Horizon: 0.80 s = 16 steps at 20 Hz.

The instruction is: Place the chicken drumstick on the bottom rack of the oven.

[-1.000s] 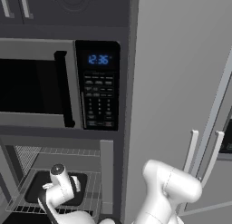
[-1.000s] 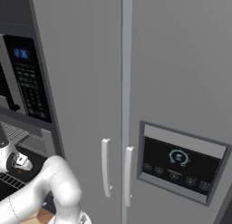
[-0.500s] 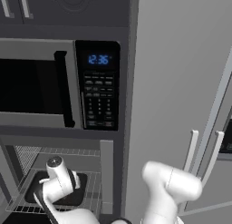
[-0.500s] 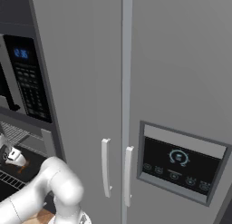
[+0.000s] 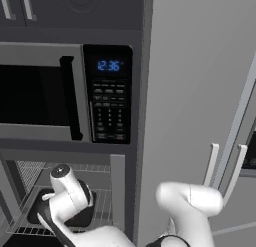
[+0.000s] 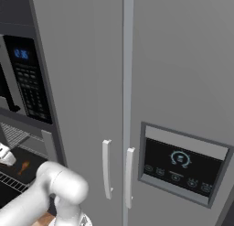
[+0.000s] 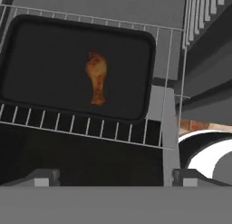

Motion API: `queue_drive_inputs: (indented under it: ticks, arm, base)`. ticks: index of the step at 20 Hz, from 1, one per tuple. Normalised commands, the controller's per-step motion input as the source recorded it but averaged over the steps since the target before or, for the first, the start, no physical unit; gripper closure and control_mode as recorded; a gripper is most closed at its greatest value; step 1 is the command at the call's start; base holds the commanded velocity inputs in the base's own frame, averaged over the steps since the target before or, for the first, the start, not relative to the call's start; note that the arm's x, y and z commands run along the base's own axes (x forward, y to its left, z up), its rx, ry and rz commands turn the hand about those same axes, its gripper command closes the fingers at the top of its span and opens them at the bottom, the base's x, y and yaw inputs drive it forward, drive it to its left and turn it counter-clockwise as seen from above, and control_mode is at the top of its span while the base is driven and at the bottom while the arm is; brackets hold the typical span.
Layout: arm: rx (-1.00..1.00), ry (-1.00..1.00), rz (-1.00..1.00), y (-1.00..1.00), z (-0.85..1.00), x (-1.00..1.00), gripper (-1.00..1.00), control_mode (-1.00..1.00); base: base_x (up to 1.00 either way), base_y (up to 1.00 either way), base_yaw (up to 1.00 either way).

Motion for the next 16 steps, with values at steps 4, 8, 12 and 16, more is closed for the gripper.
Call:
queue_drive_inputs:
  ticks: [4,8,12,16]
  arm:
    - [0.0,-0.03,0.0,-0.76,0.79,-0.53,-1.0,-1.0]
    - [0.0,-0.03,0.0,-0.54,0.87,-0.52,-1.0,-1.0]
    - [0.0,-0.04,0.0,-0.14,0.59,-0.38,-1.0,-1.0]
    - [0.05,-0.01,0.02,-0.12,0.57,-0.14,-1.0,-1.0]
  base:
    - [0.0,0.0,0.0]
    - [0.0,0.0,0.0]
    - [0.0,0.0,0.0]
    - [0.0,0.0,0.0]
